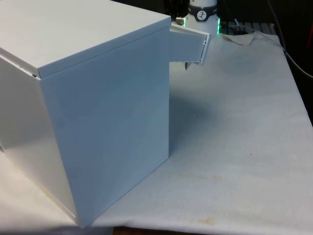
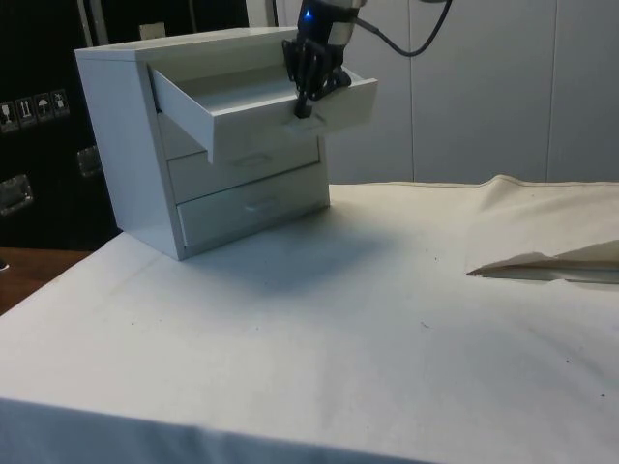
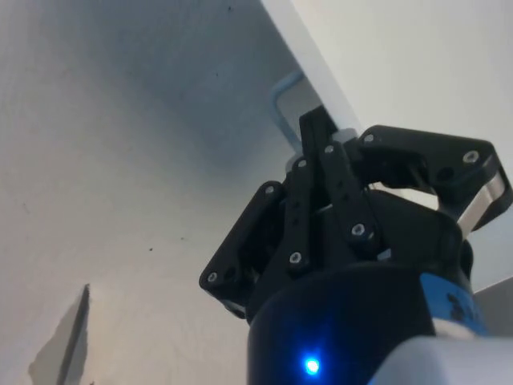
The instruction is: Open the drawer, then close it.
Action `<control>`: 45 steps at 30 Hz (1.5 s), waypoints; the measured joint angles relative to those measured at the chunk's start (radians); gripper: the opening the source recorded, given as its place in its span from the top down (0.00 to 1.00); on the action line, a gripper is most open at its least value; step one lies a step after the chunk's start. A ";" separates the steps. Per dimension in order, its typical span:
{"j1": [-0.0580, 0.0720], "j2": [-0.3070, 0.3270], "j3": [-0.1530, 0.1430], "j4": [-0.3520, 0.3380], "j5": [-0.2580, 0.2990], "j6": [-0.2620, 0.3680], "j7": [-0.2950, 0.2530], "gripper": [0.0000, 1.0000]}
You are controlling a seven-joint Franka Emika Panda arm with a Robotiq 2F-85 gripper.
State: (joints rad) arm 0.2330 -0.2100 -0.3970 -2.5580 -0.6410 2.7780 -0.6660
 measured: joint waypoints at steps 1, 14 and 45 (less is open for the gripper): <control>0.001 -0.001 0.000 0.001 -0.004 -0.002 0.000 1.00; 0.001 -0.004 0.001 0.018 -0.018 -0.029 -0.009 1.00; 0.005 -0.011 0.011 0.104 -0.055 -0.127 -0.032 1.00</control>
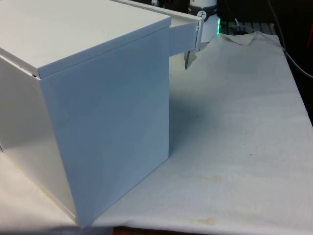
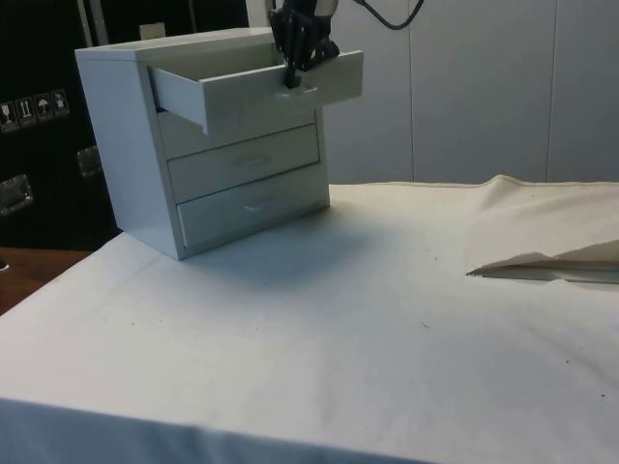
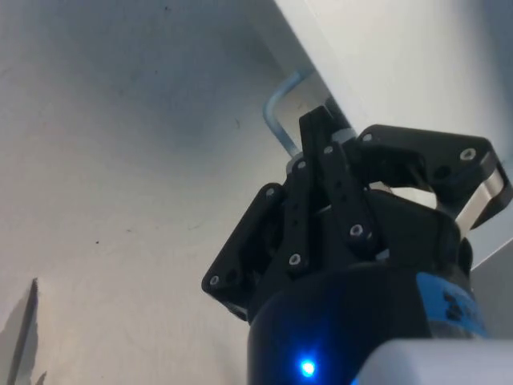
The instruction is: Open the drawer, then close it.
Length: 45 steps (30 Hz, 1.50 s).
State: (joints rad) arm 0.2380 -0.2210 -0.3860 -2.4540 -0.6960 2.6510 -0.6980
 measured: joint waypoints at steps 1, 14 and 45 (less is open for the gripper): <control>0.000 0.000 0.001 0.003 0.000 -0.003 -0.002 1.00; 0.001 0.005 0.004 0.042 -0.019 -0.028 -0.011 1.00; -0.001 0.106 -0.010 0.174 -0.086 -0.042 -0.010 1.00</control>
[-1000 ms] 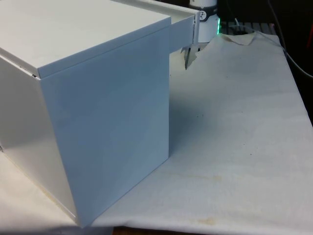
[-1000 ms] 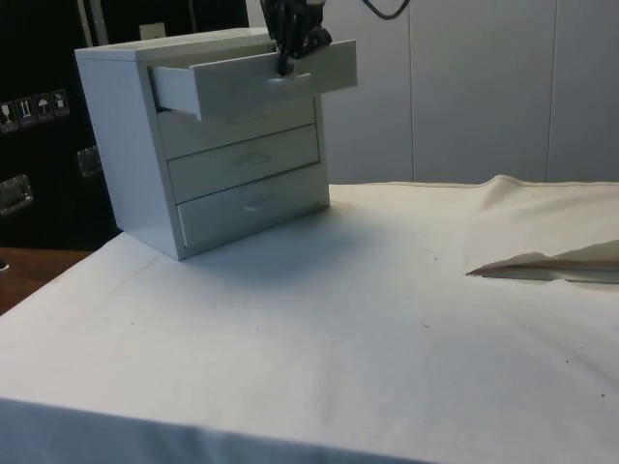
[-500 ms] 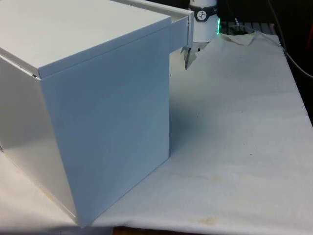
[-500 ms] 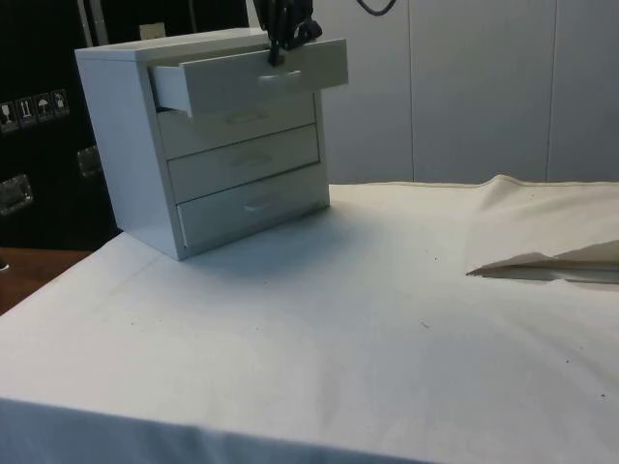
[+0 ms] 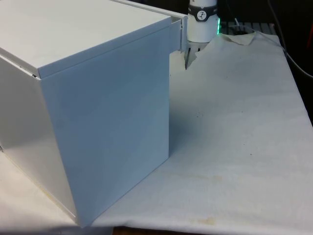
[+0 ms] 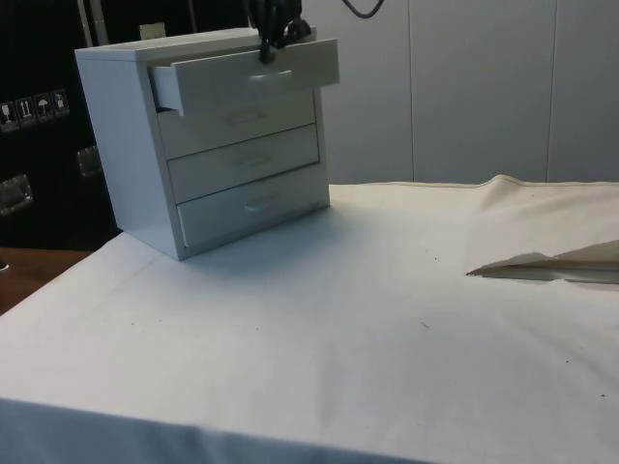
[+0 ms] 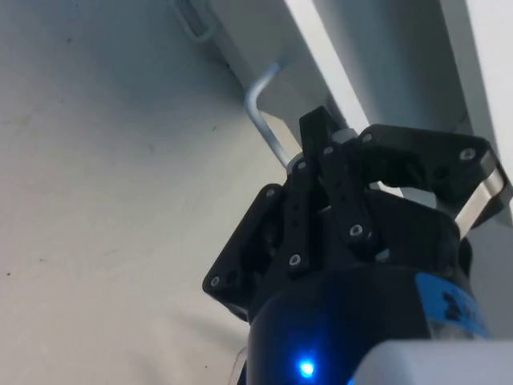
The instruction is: Open the drawer, then close it.
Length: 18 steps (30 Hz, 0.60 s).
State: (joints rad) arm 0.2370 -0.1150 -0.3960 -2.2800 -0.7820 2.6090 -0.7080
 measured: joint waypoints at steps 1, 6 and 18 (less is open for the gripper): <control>0.000 0.009 0.001 0.005 -0.008 0.001 0.007 1.00; 0.001 0.024 0.002 0.011 -0.016 0.002 0.018 1.00; 0.001 0.096 -0.004 0.081 -0.020 0.004 0.022 1.00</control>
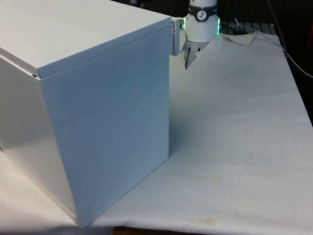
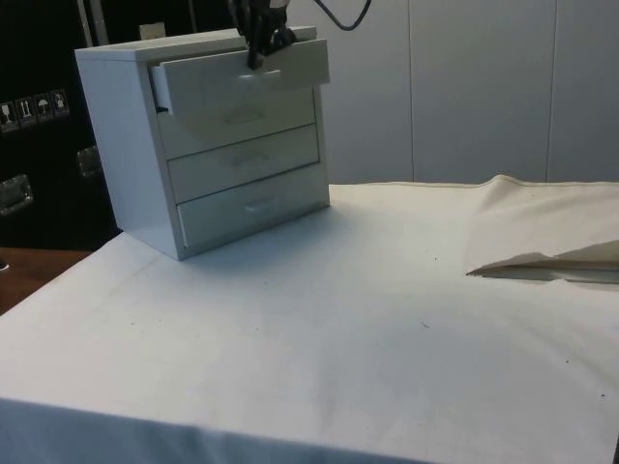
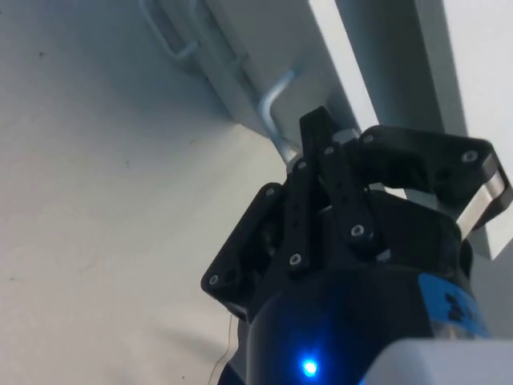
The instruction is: Open the drawer, then close it.
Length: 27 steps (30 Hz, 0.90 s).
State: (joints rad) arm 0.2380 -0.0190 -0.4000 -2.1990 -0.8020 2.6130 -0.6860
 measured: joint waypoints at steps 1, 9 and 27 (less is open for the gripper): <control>0.000 0.004 -0.001 0.004 0.000 0.000 0.000 1.00; -0.001 0.035 -0.008 0.039 -0.002 0.000 -0.002 1.00; -0.001 0.088 -0.020 0.106 -0.007 -0.001 -0.004 1.00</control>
State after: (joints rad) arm 0.2370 0.0690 -0.4200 -2.0930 -0.8090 2.6120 -0.6900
